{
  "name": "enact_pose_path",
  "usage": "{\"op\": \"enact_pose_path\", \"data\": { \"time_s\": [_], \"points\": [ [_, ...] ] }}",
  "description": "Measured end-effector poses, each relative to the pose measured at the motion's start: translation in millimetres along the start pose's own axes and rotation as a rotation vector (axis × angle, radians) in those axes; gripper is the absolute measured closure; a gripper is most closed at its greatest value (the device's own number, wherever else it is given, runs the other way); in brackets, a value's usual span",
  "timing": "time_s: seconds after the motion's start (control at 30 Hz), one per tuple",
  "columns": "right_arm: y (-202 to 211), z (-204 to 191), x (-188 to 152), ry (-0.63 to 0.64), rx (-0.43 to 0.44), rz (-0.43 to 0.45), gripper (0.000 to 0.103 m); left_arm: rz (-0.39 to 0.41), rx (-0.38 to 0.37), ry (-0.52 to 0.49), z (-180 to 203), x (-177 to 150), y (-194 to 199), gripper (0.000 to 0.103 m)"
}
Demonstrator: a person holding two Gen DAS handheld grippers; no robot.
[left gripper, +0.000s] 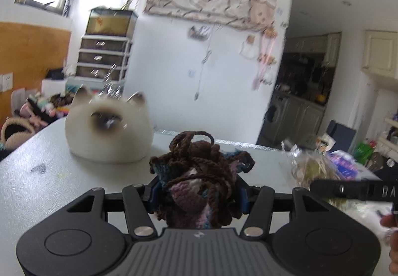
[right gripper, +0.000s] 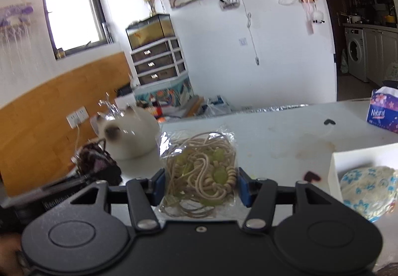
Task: Organize soft objects
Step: 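Carry the crocheted pouch with the left tool into the box while the right tool carries the beaded cords there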
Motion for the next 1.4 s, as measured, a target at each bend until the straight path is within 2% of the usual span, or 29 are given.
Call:
{"op": "enact_pose_path", "data": {
  "time_s": [0.13, 0.27, 0.43, 0.63, 0.8, 0.97, 1.1, 1.3, 1.4],
  "points": [
    [37, 5, 3, 0.032, 0.024, 0.052, 0.045, 0.038, -0.051, -0.023, 18, 1, 20, 0.046],
    [70, 25, 3, 0.058, -0.002, 0.060, 0.045, 0.050, -0.116, -0.051, 43, 1, 31, 0.046],
    [111, 60, 7, 0.077, -0.042, 0.085, 0.045, 0.034, -0.220, -0.082, 81, 3, 36, 0.046],
    [149, 109, 14, 0.075, -0.134, 0.105, 0.045, -0.014, -0.359, -0.145, 145, 7, 30, 0.046],
    [174, 152, 16, 0.050, -0.226, 0.109, 0.045, -0.080, -0.467, -0.201, 202, 10, 13, 0.046],
    [188, 191, 13, 0.028, -0.302, 0.081, 0.045, -0.152, -0.526, -0.291, 261, 5, -8, 0.046],
    [194, 221, 10, -0.007, -0.351, 0.061, 0.045, -0.215, -0.570, -0.304, 298, 2, -29, 0.046],
    [186, 256, 7, -0.022, -0.414, 0.009, 0.045, -0.294, -0.575, -0.313, 342, -8, -70, 0.045],
    [172, 268, 8, -0.015, -0.435, -0.045, 0.045, -0.366, -0.572, -0.310, 357, -15, -96, 0.045]
  ]
}}
Point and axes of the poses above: each gripper's, at about its wrist camera, not at the fingertips, and y roughly against the way its jaws point, z to its right, x to its top, the point moved 1 cm from there along -y, roughly the way its jaws point, and after that the axes turned 4 degrees about -z, right-handed, at the moved point
